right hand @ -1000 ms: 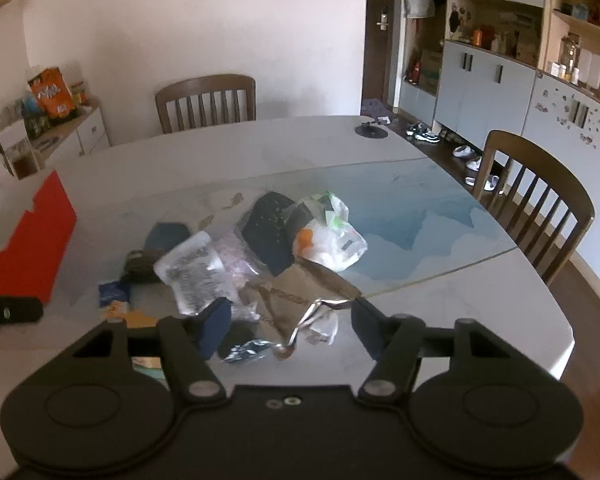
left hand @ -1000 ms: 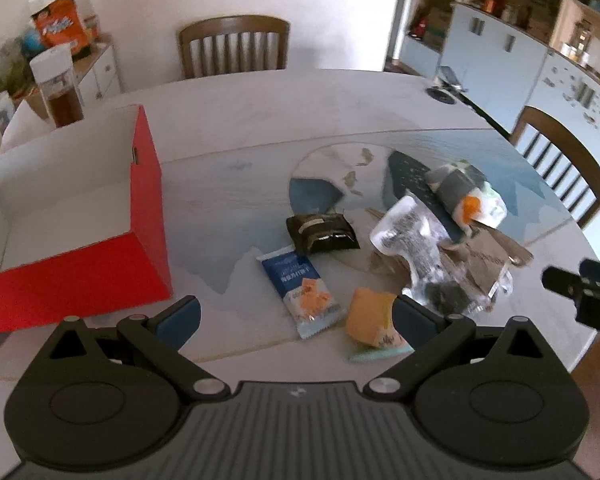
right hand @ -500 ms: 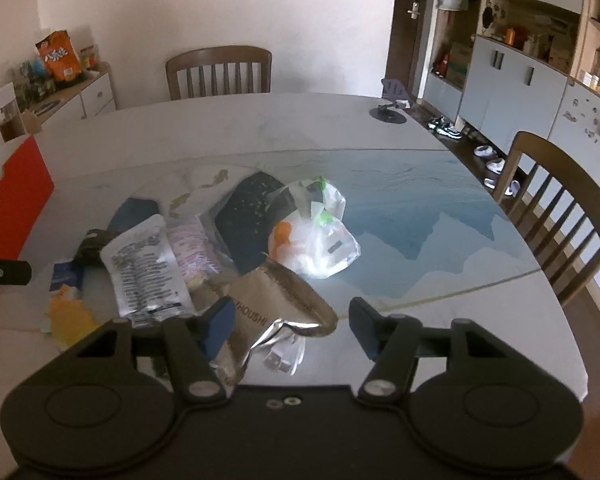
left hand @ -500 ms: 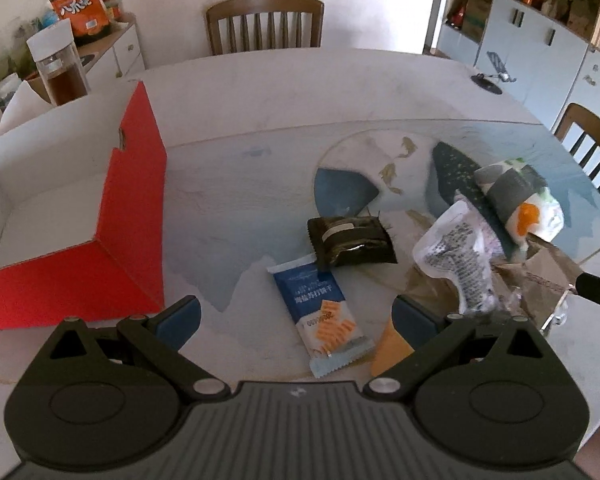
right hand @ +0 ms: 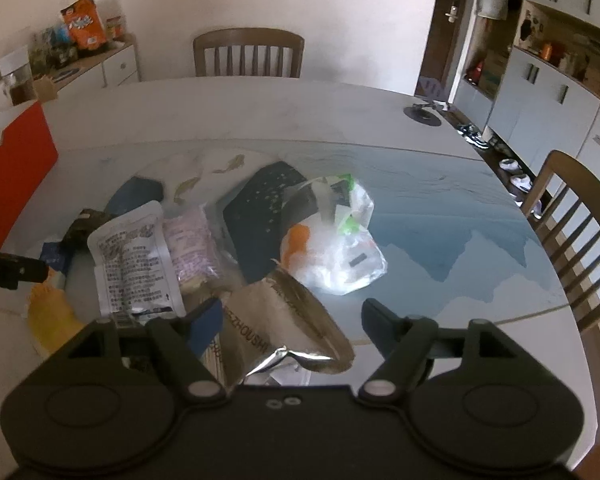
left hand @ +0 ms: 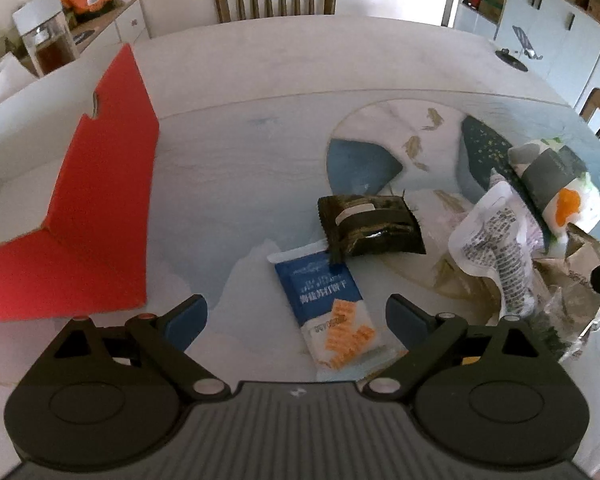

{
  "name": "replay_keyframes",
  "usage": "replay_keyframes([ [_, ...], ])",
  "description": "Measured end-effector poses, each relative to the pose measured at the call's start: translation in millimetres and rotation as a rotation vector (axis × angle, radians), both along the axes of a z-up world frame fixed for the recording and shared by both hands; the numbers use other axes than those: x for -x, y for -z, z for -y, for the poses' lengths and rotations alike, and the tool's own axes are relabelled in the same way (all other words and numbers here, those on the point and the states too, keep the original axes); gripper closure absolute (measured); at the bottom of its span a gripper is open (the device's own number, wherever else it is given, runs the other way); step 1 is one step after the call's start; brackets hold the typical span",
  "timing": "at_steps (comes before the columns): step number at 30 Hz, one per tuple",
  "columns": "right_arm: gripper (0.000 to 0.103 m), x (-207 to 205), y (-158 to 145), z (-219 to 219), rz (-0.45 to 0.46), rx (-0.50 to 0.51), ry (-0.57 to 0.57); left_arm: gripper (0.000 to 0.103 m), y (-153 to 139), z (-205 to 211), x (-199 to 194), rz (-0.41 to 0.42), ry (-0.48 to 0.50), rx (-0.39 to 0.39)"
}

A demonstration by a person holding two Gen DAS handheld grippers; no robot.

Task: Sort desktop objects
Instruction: 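Move the left tool toward the blue cracker packet while the right tool approaches the silver foil bag, then close the left tool on the blue cracker packet while the right tool grasps the silver foil bag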

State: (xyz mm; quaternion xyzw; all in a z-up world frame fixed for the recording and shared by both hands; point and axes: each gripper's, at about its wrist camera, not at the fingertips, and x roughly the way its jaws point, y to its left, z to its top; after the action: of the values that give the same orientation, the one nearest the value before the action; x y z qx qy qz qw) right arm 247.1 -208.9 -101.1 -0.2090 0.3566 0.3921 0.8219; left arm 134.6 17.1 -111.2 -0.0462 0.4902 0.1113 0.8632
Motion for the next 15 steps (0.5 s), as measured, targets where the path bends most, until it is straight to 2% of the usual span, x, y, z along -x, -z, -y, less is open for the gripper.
replay_keyframes([
  [15,0.025,0,19,-13,0.003,0.063,-0.064,0.007,21,2,-12,-0.041,-0.028,-0.015],
])
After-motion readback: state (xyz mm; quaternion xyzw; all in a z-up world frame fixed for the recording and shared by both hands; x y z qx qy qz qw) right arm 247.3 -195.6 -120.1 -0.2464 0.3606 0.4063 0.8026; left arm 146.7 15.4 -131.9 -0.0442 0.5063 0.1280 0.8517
